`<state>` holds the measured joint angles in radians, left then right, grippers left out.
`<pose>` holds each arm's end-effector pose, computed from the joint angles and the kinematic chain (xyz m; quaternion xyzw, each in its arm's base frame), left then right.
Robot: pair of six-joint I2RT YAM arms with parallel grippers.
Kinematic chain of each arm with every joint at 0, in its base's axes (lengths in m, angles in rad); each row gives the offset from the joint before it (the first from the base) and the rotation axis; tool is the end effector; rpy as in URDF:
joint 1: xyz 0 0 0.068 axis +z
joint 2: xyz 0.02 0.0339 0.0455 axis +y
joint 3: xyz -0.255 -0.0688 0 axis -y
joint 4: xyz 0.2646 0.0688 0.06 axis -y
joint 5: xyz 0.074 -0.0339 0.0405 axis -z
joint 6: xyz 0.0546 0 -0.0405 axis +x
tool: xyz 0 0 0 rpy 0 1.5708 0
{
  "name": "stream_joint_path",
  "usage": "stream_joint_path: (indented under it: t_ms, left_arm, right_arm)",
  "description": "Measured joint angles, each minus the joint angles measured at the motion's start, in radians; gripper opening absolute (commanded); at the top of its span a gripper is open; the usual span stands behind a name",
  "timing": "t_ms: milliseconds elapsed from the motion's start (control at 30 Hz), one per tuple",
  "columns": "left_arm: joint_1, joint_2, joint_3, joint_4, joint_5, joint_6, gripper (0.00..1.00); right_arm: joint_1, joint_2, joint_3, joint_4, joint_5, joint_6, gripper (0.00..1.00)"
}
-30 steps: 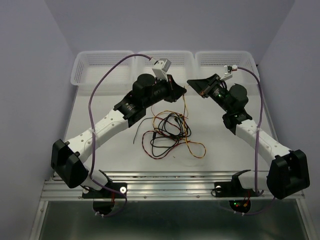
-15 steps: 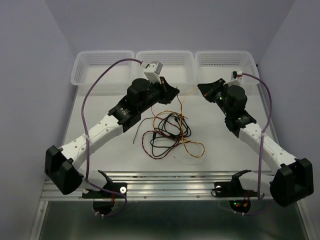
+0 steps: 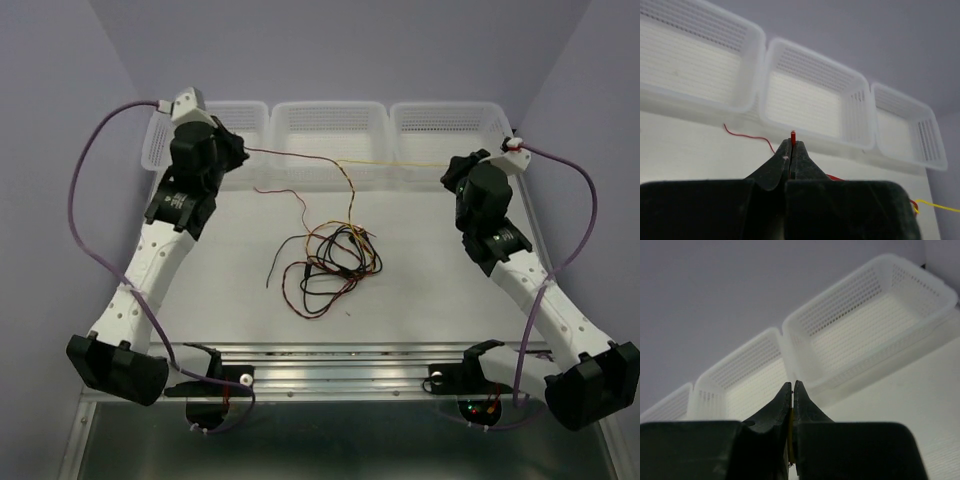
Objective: Untangle the cables
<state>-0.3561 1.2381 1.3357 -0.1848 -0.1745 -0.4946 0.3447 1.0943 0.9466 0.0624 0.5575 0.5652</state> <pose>0.3046 -0.1032 0.4289 -0.1096 0.7286 -0.2192 0.6396 0.2860 0.0720 0.3503 0.2629 0.6834 0.1036 0.6731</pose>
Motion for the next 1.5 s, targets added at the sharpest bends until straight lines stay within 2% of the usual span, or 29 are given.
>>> stream_joint_path:
  t_ms: [67,200,367,533,733,900,1100,1200,1300,1333,1367,1433,1500]
  left_arm:
    - [0.087,-0.002,0.079,-0.036,-0.019,0.003,0.00]
    - [0.191,-0.002,0.265,-0.097,0.011,0.011,0.00]
    - [0.297,0.043,0.568,-0.182,0.041,0.033,0.00]
    - [0.399,0.096,0.782,-0.247,0.069,0.053,0.00]
    - [0.515,0.140,0.880,-0.308,0.127,0.056,0.00]
    - [0.673,0.188,0.925,-0.347,0.269,0.035,0.00]
    - [0.770,0.240,0.999,-0.377,0.415,0.014,0.00]
    - [0.784,0.202,0.929,-0.350,0.431,0.014,0.00]
    - [0.792,0.104,0.715,-0.283,0.472,0.013,0.00]
    - [0.795,0.066,0.606,-0.217,0.498,0.006,0.00]
    - [0.794,0.011,0.470,-0.154,0.526,-0.010,0.00]
    - [0.778,-0.068,0.233,-0.101,0.555,-0.030,0.00]
    - [0.712,-0.115,0.009,-0.032,0.506,-0.043,0.00]
  right_arm:
    - [-0.010,-0.002,0.063,-0.003,0.074,-0.059,0.01]
    - [-0.046,0.000,0.206,-0.004,0.192,-0.172,0.01]
    - [-0.097,0.011,0.374,-0.006,0.254,-0.284,0.01]
    - [-0.129,0.072,0.581,-0.005,0.274,-0.397,0.01]
    - [-0.141,0.141,0.774,0.000,0.298,-0.544,0.01]
    - [-0.157,0.207,0.898,0.003,0.300,-0.645,0.01]
    - [-0.189,0.344,1.133,0.005,0.301,-0.760,0.01]
    - [-0.198,0.374,1.187,0.014,0.299,-0.784,0.01]
    - [-0.209,0.340,1.133,0.022,0.278,-0.766,0.01]
    - [-0.215,0.304,1.076,0.030,0.260,-0.748,0.01]
    - [-0.220,0.251,0.978,0.018,0.179,-0.699,0.01]
    - [-0.229,0.171,0.860,-0.013,0.108,-0.640,0.01]
    - [-0.236,0.104,0.758,-0.035,-0.027,-0.560,0.01]
